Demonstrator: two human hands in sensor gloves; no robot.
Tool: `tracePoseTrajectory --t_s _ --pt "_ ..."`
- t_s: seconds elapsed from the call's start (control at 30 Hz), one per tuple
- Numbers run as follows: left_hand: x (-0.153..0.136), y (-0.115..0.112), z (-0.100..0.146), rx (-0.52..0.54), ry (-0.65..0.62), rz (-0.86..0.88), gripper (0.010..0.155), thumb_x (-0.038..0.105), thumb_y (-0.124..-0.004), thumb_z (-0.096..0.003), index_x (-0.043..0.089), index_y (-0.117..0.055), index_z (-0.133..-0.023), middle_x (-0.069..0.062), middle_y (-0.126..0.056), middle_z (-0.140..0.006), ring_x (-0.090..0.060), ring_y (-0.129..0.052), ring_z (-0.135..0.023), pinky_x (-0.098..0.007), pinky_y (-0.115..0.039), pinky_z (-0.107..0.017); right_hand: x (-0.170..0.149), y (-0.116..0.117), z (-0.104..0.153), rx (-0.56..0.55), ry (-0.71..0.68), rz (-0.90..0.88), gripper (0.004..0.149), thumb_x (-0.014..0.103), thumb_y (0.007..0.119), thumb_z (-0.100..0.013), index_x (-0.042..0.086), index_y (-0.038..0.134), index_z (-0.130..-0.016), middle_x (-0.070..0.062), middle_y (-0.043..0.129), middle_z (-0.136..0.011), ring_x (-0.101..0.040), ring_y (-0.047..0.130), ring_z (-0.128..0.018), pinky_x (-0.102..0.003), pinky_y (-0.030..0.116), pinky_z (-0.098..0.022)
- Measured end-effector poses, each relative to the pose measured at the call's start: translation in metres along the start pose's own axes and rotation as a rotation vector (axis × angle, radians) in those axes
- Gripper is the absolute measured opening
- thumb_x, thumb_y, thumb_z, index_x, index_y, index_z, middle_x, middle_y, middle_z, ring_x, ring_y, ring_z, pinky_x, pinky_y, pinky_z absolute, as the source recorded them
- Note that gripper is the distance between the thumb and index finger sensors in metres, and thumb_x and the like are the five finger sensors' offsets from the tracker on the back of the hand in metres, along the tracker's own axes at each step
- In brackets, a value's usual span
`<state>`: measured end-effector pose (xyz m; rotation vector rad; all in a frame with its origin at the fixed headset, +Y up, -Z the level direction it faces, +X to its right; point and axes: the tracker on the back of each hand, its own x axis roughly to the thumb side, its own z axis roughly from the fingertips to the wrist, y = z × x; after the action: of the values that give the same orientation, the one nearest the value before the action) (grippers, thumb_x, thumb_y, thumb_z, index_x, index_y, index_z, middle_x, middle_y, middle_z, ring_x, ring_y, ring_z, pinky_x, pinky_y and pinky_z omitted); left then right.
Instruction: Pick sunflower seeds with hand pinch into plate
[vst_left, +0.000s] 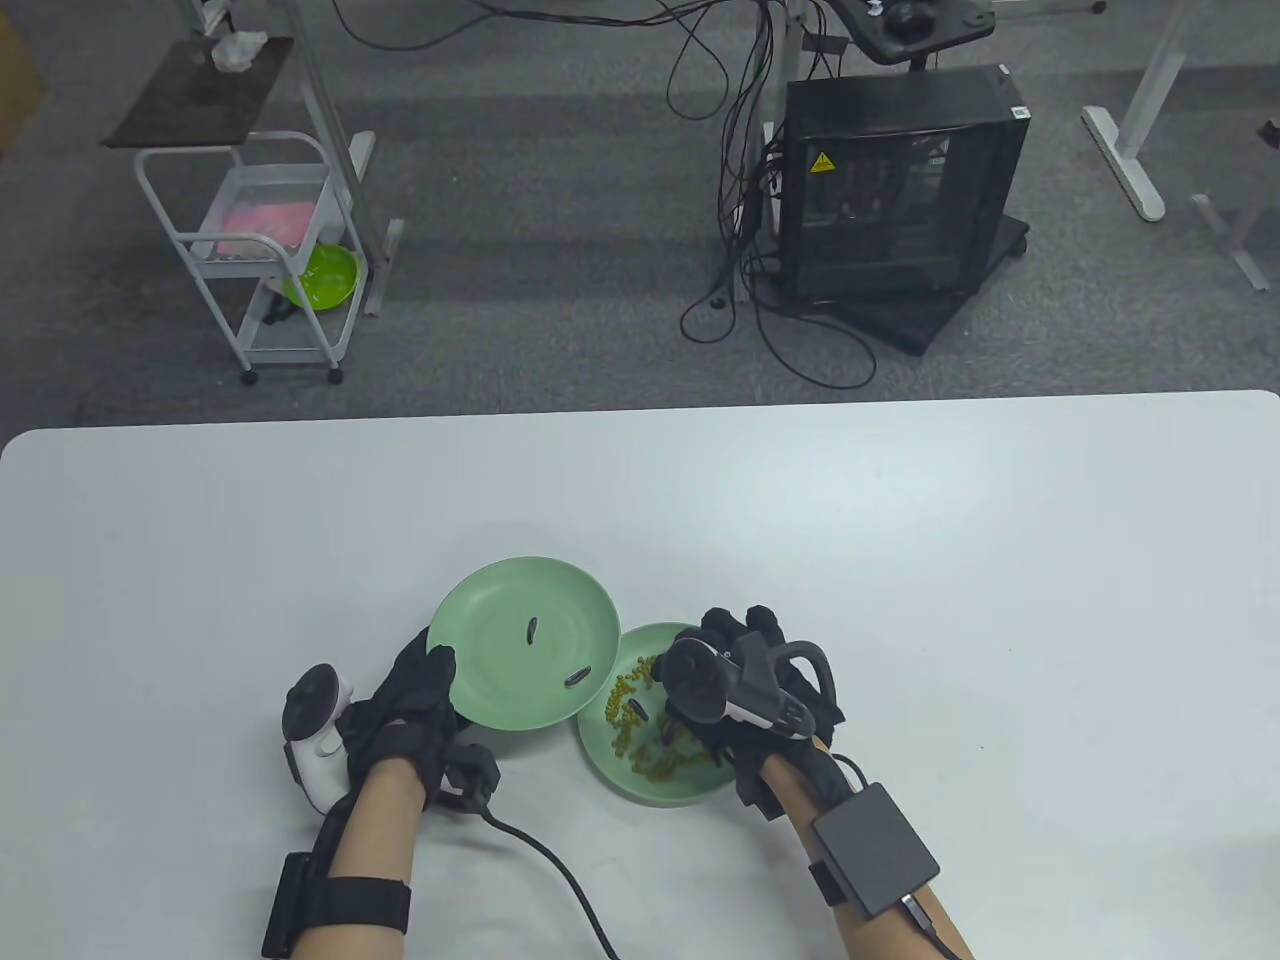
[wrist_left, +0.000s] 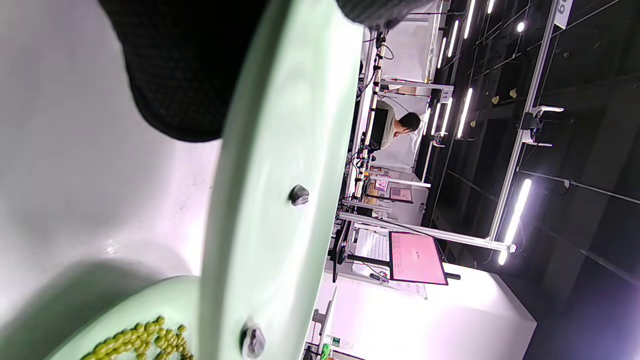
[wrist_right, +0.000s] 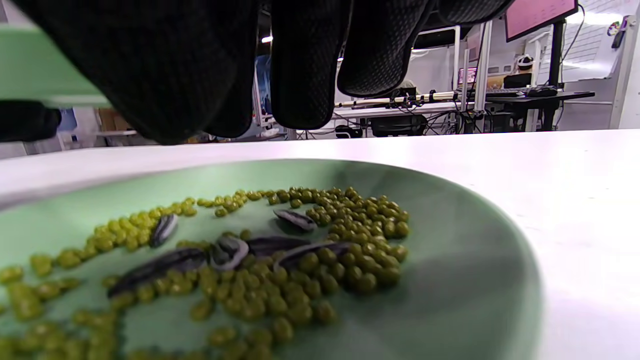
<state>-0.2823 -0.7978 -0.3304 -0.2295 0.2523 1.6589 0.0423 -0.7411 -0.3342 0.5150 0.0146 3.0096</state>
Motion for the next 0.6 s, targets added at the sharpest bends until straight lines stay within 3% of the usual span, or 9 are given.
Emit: tracePoseTrajectory --t_s 0.37,0.6 --pt "-0.001 0.000 0.000 -0.001 0.001 0.000 0.066 0.031 -0.063 -0.0523 0.006 -0.038 -0.107 -0.020 -0.066 -0.096 -0.026 -0.098 -0.072 -0.037 -0.091 -0.045 0.005 0.013 -0.002 0.119 -0.035 0.106 0.047 0.042 0.084 -0.035 0.053 0.077 -0.081 0.011 0.079 -0.099 -0.029 0.073 -0.103 -0.065 0.046 -0.073" --pt "-0.001 -0.001 0.000 -0.005 0.005 0.000 0.066 0.031 -0.063 -0.0523 0.005 -0.038 -0.107 -0.021 -0.066 -0.096 -0.026 -0.098 -0.072 -0.037 -0.091 -0.045 0.009 0.015 -0.001 0.126 -0.048 0.141 0.044 0.042 0.084 -0.035 0.054 0.080 -0.078 0.012 0.079 -0.098 -0.027 0.074 -0.102 -0.065 0.045 -0.074"
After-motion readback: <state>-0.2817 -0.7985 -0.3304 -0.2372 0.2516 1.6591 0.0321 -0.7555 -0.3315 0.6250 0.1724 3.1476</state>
